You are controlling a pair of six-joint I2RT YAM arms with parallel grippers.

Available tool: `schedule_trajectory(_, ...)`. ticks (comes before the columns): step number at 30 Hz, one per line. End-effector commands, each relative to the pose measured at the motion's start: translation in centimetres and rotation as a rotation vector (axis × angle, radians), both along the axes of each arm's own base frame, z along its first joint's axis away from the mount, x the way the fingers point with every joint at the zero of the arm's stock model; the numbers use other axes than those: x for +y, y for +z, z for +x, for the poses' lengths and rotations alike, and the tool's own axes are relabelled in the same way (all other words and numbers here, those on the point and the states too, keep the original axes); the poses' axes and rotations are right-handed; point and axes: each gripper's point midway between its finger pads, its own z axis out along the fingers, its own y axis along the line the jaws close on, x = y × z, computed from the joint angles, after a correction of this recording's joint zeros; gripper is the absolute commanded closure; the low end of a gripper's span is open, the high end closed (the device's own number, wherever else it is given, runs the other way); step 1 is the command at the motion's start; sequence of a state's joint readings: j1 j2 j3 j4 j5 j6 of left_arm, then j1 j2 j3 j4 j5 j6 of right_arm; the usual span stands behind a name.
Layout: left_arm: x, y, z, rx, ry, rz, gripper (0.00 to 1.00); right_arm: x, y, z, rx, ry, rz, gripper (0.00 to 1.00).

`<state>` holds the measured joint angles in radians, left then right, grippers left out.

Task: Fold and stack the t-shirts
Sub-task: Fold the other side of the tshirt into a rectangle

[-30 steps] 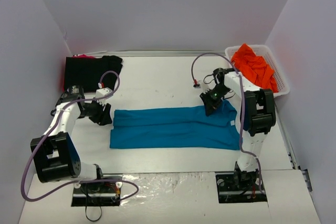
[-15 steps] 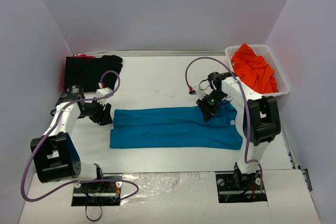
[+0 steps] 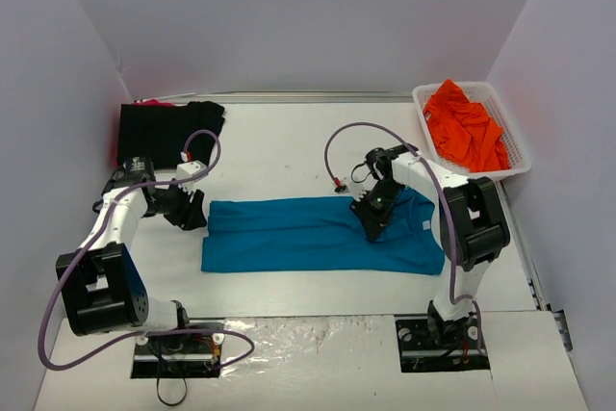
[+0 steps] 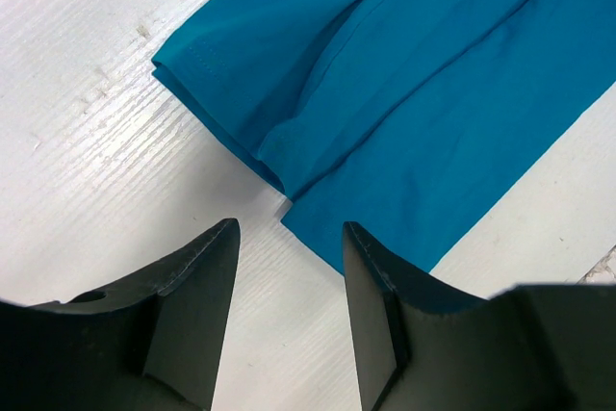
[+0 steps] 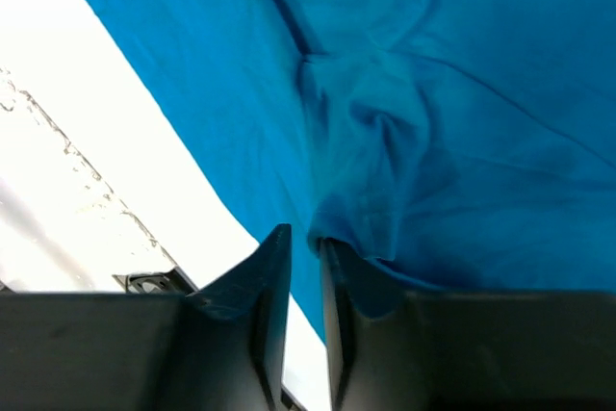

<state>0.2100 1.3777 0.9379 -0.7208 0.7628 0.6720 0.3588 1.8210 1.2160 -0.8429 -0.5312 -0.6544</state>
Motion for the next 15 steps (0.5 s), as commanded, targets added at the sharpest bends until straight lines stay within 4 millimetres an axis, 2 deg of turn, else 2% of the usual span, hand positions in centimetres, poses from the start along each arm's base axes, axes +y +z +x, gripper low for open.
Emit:
schedule_trajectory(1, -0.4, 1.2, -0.2, -0.037, -0.025, -0.022, 0.54, -0.1, 0.9, -1.5, 0.02, 0.016, -0.035, 0.83)
schedule_trajectory(10, -0.4, 1.3, -0.2, -0.043, -0.027, -0.02, 0.54, 0.6, -0.5, -3.0, 0.072, 0.077, -0.095, 0.68)
schedule_trajectory(15, -0.4, 1.3, -0.3, -0.043, -0.028, -0.02, 0.54, 0.9, -0.7, -3.6, 0.078, 0.109, -0.129, 0.65)
